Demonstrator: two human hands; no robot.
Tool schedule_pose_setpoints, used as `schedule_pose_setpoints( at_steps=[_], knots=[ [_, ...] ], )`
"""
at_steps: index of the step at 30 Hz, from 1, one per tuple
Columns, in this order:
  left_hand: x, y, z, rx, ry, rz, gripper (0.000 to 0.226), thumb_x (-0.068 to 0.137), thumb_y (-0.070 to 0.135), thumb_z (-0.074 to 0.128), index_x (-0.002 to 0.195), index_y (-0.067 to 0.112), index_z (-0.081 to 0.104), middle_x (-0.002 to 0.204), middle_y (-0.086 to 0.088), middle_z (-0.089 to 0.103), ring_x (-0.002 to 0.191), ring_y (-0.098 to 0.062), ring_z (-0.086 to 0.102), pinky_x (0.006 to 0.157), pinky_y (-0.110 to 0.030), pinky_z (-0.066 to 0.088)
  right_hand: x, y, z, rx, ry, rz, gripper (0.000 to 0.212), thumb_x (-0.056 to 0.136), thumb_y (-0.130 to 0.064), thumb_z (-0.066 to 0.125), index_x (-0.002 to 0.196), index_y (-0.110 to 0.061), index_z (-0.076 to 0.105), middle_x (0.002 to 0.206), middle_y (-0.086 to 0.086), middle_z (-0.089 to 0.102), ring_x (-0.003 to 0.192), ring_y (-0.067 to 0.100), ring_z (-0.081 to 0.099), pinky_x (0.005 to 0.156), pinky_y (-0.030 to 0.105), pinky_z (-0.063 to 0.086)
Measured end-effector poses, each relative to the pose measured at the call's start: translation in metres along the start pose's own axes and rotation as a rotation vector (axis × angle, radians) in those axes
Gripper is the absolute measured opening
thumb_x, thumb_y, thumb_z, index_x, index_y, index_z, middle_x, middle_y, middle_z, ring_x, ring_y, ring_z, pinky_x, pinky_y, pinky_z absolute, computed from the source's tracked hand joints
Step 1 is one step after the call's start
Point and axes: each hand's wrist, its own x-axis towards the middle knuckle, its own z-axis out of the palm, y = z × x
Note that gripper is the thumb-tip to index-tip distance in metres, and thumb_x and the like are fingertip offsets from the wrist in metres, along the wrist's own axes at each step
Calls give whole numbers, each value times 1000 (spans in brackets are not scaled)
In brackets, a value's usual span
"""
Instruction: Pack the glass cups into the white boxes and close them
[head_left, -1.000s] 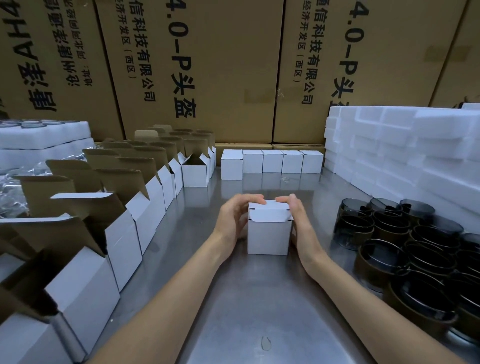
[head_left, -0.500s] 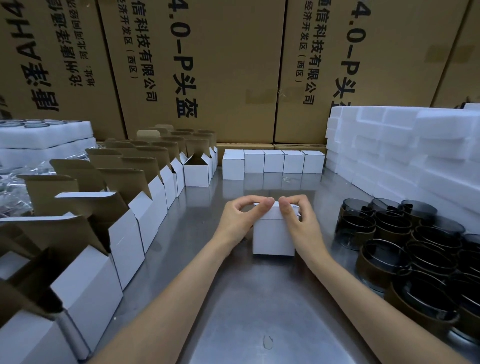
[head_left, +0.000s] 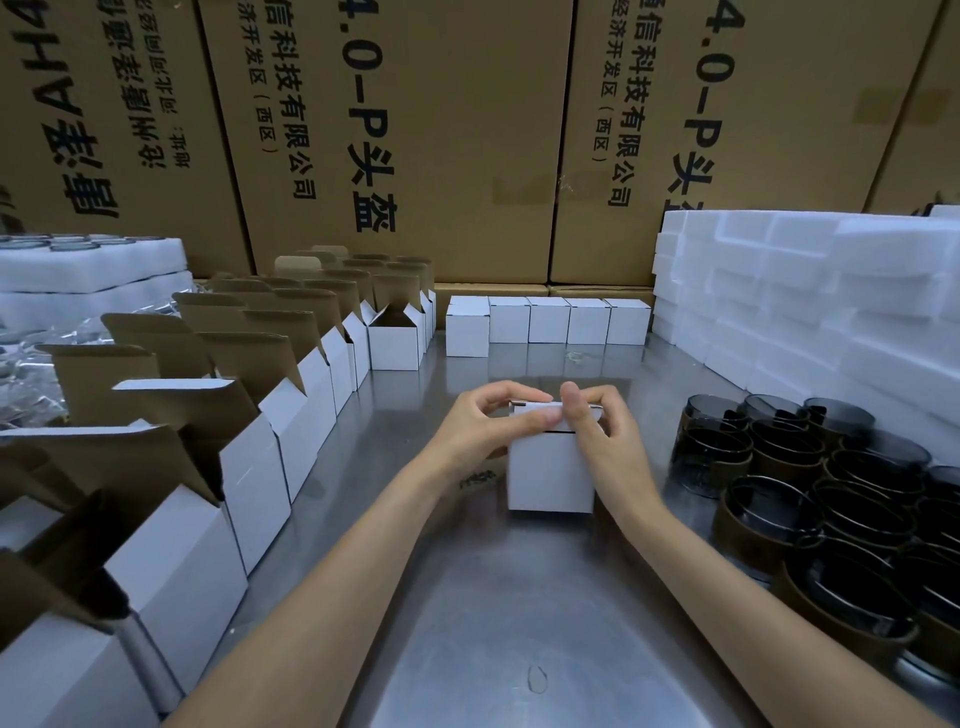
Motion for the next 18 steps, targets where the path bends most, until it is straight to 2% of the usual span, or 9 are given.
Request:
schedule_pose_setpoints(
  at_steps=[2,5,7,9,10,12,14,16,18],
  knots=[
    [0,-2,-1,-16,-47,-3,41,65,42,81,99,22,72,101,-1,72,94,-15,69,81,-31,52,-2,1,0,27,-6,6,41,77,-61,56,82,-20,56,73,-24,60,71,-10,54,62,4,39],
    [-1,-7,-1,-66,-140,-8,28,74,28,77,101,24,71,101,3,72,97,-11,67,77,-18,50,-3,4,0,46,-34,24,14,91,-35,60,85,-23,56,80,-23,61,83,-7,55,72,10,40],
    [-1,-11,-1,-95,-168,-23,28,76,27,76,103,25,70,109,1,70,104,-15,66,86,-23,49,-3,5,1,74,-72,46,4,94,-21,58,90,-22,57,91,-19,61,92,-4,55,78,15,40],
    [0,-13,-1,-124,-187,-57,29,76,38,73,102,25,69,114,1,68,106,-16,64,93,-28,47,-4,6,1,99,-109,80,6,93,-15,57,97,-20,57,107,-7,60,104,5,53,82,17,40],
    [2,-13,-1,-137,-190,-75,29,76,43,70,99,26,69,112,3,68,103,-15,64,91,-28,46,-4,6,1,105,-124,94,10,93,-12,56,100,-19,56,114,-1,58,109,9,52,82,16,40],
    [4,-15,0,-134,-154,-82,21,77,40,68,93,28,69,107,4,68,101,-16,64,92,-31,45,-3,5,0,115,-145,107,17,93,-9,54,105,-20,56,121,3,56,114,13,50,79,8,40],
    [7,-18,1,-82,-106,-70,15,78,34,67,92,29,69,110,1,67,110,-23,61,100,-39,41,-2,5,1,93,-149,97,20,93,-7,52,106,-21,56,123,4,55,118,13,50,80,6,39],
    [7,-21,2,-22,-82,-56,16,79,37,66,93,31,69,115,-4,65,111,-23,59,98,-41,41,-3,5,2,46,-117,78,20,95,-9,51,108,-23,57,125,4,54,119,8,49,85,10,38],
    [6,-24,3,63,2,11,15,84,40,66,96,35,71,116,2,62,112,-12,56,100,-34,41,-4,6,3,-21,-61,55,21,97,-21,50,117,-28,53,129,-4,48,112,-12,44,86,5,36]
  ],
)
